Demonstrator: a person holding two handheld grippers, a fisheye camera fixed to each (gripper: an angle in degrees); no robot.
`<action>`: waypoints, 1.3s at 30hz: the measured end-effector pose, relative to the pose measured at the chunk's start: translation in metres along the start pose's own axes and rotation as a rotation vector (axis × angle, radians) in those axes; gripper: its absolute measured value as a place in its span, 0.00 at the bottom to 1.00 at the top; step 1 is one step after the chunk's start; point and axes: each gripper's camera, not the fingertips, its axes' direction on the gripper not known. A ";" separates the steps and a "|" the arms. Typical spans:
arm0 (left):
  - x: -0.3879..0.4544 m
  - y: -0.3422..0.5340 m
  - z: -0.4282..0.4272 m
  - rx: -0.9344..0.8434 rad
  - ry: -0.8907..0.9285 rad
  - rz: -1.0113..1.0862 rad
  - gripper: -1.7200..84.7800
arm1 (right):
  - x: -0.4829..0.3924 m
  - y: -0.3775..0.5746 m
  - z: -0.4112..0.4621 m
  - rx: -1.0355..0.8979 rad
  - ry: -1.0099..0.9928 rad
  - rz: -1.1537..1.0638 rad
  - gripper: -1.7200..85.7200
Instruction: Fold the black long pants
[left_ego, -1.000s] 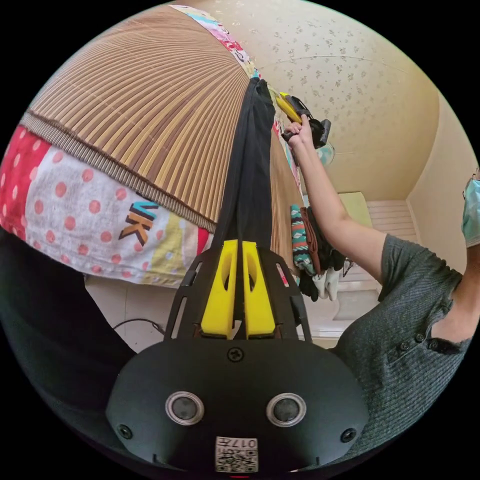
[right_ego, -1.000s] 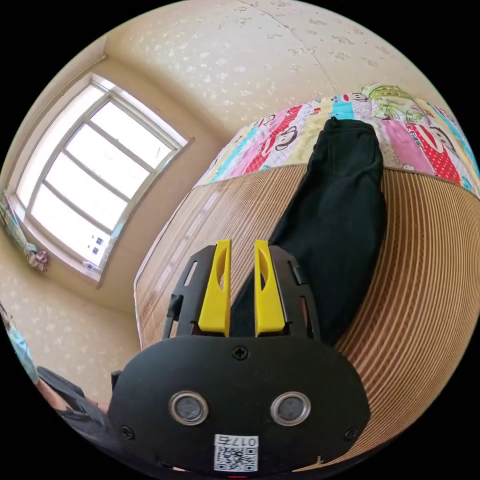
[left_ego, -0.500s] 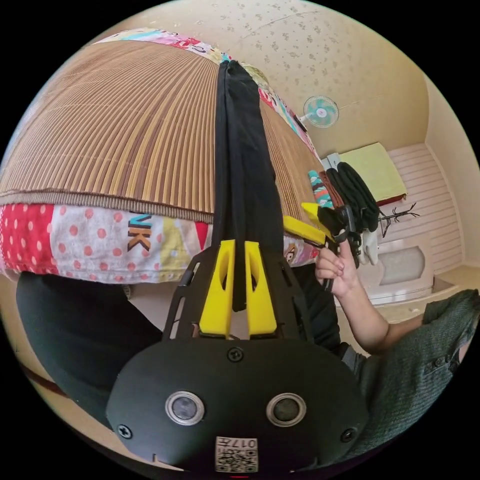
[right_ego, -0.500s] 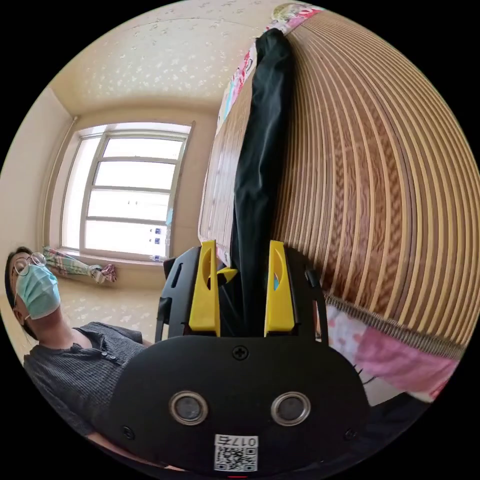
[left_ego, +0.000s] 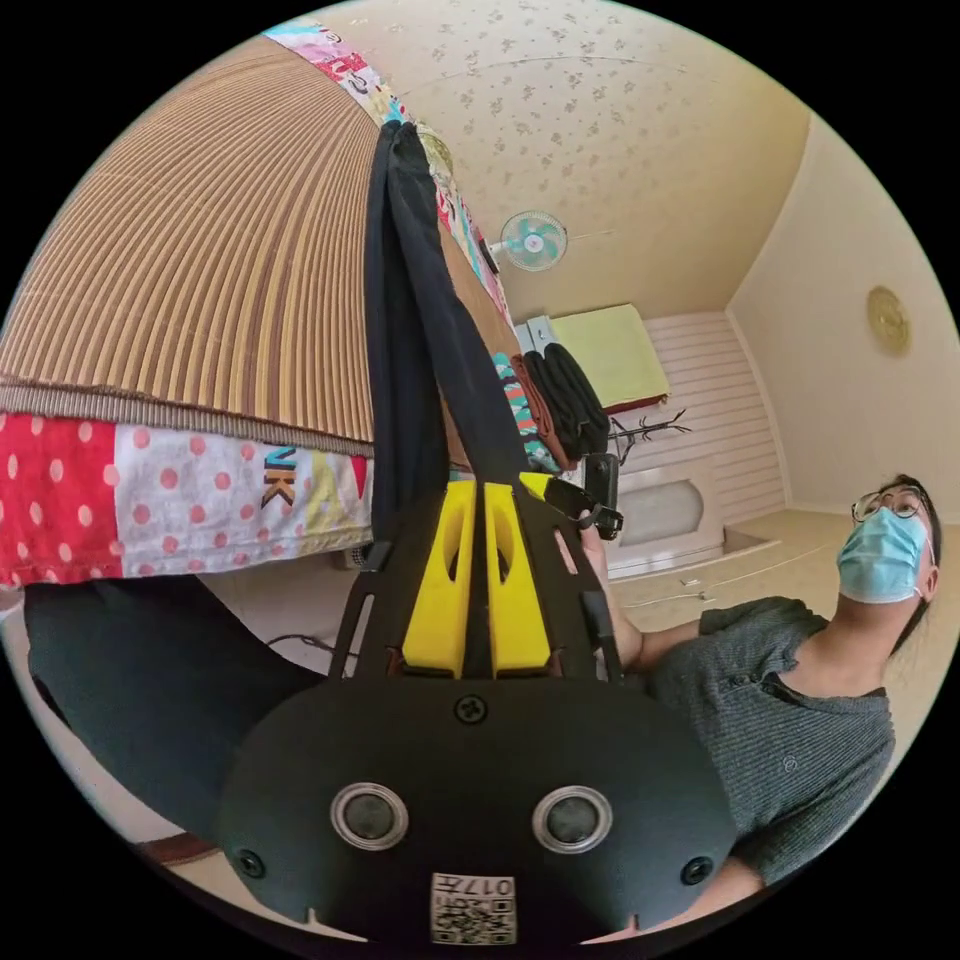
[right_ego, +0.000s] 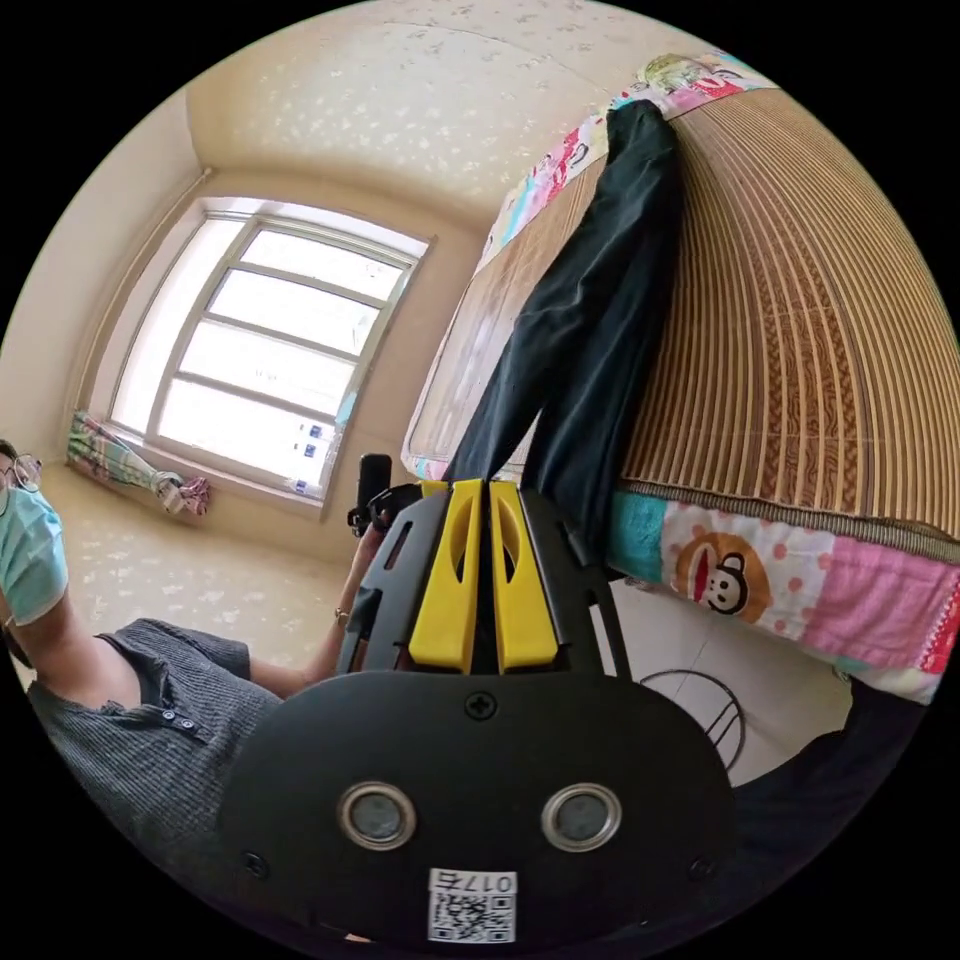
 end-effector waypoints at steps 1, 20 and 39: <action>-0.005 0.004 0.008 -0.020 -0.076 -0.032 0.01 | 0.003 0.000 0.005 -0.019 0.030 0.013 0.04; 0.011 -0.019 0.100 -0.256 -0.383 -0.041 0.07 | 0.049 -0.012 0.034 -0.122 0.115 0.070 0.10; 0.060 -0.070 0.078 -0.090 -0.162 0.049 0.17 | 0.098 -0.003 -0.103 -0.072 0.046 0.112 0.15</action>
